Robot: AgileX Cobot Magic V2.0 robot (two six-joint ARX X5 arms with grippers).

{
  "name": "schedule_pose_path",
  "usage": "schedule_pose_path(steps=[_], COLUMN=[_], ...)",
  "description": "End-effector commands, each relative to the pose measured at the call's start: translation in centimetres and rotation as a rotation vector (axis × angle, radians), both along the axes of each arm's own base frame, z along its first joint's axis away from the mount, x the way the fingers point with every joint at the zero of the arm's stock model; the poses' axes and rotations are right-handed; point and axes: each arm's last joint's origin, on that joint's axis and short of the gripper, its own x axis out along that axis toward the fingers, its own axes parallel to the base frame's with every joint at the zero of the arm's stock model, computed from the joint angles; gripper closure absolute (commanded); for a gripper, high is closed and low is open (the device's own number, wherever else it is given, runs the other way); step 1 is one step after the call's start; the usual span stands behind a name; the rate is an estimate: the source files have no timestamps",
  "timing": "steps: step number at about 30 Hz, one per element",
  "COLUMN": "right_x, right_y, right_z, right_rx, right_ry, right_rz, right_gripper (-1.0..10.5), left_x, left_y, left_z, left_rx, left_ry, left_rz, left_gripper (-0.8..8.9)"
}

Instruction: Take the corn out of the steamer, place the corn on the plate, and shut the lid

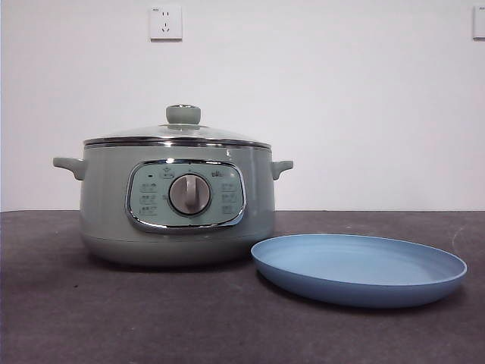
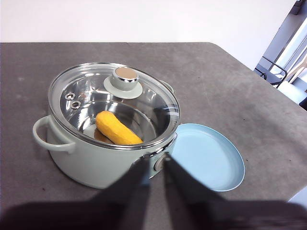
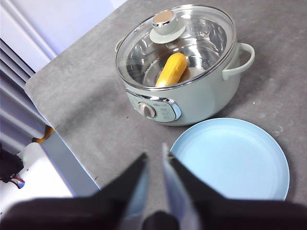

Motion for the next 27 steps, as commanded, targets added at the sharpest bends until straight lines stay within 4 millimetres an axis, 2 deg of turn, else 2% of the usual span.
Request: schedule_pose_path(steps=[1, 2, 3, 8, 13, 18, 27], right_x=[0.0, 0.0, 0.0, 0.0, 0.0, 0.0, 0.0], right_y=[0.0, 0.0, 0.0, 0.0, 0.0, 0.0, 0.0], right_z=[0.1, 0.1, 0.1, 0.1, 0.1, 0.1, 0.1], right_rx=[-0.002, -0.002, -0.002, -0.001, 0.0, 0.0, 0.0], right_ry=[-0.006, -0.006, -0.005, -0.002, -0.002, -0.005, -0.005], right_rz=[0.004, 0.003, 0.001, 0.0, -0.001, -0.001, -0.001], right_gripper=[4.3, 3.5, 3.3, 3.5, 3.5, 3.5, 3.5], left_x=[0.0, 0.0, 0.0, 0.7, 2.5, 5.5, 13.1], left_y=[0.0, 0.0, 0.0, 0.0, 0.1, -0.5, -3.1], left_z=[0.1, 0.2, 0.3, 0.6, 0.7, 0.8, 2.2], left_rx=[0.012, 0.012, 0.013, 0.015, 0.01, 0.01, 0.041], left_ry=[-0.02, -0.026, -0.035, -0.076, -0.075, -0.069, -0.081], left_rz=[-0.006, -0.006, -0.006, -0.006, -0.015, -0.061, -0.116], left_gripper=[2.91, 2.65, 2.66, 2.7, 2.7, 2.79, 2.79])
